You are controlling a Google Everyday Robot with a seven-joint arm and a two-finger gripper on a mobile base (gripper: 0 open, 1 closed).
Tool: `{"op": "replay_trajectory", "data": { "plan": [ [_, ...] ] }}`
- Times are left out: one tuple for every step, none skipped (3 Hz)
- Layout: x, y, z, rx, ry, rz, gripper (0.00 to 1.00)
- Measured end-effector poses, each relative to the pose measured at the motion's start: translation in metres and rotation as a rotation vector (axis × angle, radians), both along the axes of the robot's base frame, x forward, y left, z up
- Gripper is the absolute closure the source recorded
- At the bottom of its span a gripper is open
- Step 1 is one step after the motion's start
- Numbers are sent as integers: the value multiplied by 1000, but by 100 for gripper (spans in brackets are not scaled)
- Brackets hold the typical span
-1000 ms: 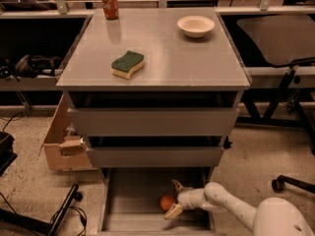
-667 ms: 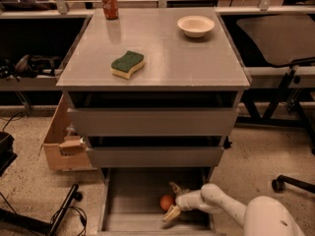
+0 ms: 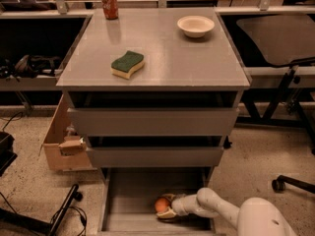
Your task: Pick orange from bottom drawer and place on counter
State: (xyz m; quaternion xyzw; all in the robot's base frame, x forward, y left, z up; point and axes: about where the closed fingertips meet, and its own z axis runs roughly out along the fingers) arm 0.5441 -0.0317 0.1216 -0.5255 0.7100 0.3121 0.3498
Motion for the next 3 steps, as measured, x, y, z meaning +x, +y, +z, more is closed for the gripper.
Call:
{"op": "replay_trajectory", "data": {
  "plan": [
    [2,-6,24,-7,-3,-44,71],
    [9,-33,82,-27,-23,-122,93],
    [-12,-69,162,-12,23,-183,100]
  ]
}}
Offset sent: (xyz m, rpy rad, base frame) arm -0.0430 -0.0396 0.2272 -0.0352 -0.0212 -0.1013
